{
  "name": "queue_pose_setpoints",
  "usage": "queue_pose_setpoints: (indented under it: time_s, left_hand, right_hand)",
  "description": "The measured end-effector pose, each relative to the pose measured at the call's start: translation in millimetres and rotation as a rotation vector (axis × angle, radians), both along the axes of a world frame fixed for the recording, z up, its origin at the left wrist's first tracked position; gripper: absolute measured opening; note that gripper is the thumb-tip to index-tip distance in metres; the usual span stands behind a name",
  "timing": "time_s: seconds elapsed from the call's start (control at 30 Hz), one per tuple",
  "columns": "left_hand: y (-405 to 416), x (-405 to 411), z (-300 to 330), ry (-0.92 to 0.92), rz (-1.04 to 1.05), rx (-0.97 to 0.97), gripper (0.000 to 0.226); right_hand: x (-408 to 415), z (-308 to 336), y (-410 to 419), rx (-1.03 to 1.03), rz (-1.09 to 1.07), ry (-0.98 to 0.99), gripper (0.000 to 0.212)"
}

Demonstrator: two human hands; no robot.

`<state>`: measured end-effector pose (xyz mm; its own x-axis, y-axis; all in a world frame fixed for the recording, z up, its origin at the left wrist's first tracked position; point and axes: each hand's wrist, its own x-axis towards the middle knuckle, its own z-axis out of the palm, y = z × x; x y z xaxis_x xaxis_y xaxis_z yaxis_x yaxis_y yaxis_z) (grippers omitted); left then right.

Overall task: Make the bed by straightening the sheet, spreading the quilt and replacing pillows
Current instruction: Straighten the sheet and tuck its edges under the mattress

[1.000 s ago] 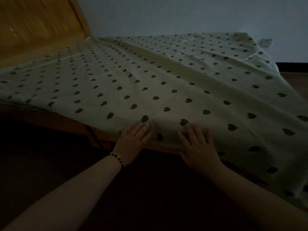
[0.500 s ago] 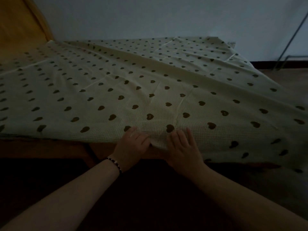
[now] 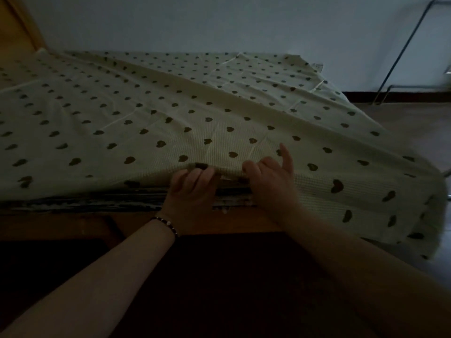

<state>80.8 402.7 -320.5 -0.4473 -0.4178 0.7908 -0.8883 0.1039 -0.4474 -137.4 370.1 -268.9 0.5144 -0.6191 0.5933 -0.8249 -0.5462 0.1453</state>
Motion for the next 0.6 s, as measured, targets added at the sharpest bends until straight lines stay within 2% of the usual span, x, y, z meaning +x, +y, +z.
queue_pose_setpoints:
  time_s: [0.1,0.13,0.23,0.37,0.43,0.53,0.6]
  left_hand:
    - [-10.8,-20.4,-13.0,0.052,0.098,0.037,0.067]
    - [-14.0,-25.6,-13.1,0.083,0.108,0.033,0.070]
    - [-18.9,-42.3,-11.3,0.199,0.080,-0.007,0.072]
    - [-29.8,-63.7,-6.7,0.230,0.091,-0.003,0.075]
    - [-33.0,-76.2,0.4,0.285,0.116,-0.024,0.061]
    - [-29.8,-84.5,6.6,0.268,0.103,-0.033,0.020]
    - [-15.7,-85.3,6.1,0.232,0.072,0.013,0.021]
  right_hand:
    - [-7.1,5.2,-10.8,0.014,0.003,-0.034,0.007]
    - [-8.2,4.8,-13.5,0.027,0.007,-0.047,0.006]
    - [-12.8,7.5,-17.4,0.078,0.003,-0.091,0.032]
    - [-19.5,9.0,-20.2,0.149,0.026,-0.153,0.030]
    - [-22.2,10.1,-20.1,0.160,0.035,-0.166,0.029]
    - [-30.8,11.5,-19.1,0.121,0.055,-0.164,0.029]
    - [-38.9,9.8,-14.3,0.087,0.087,-0.130,0.030]
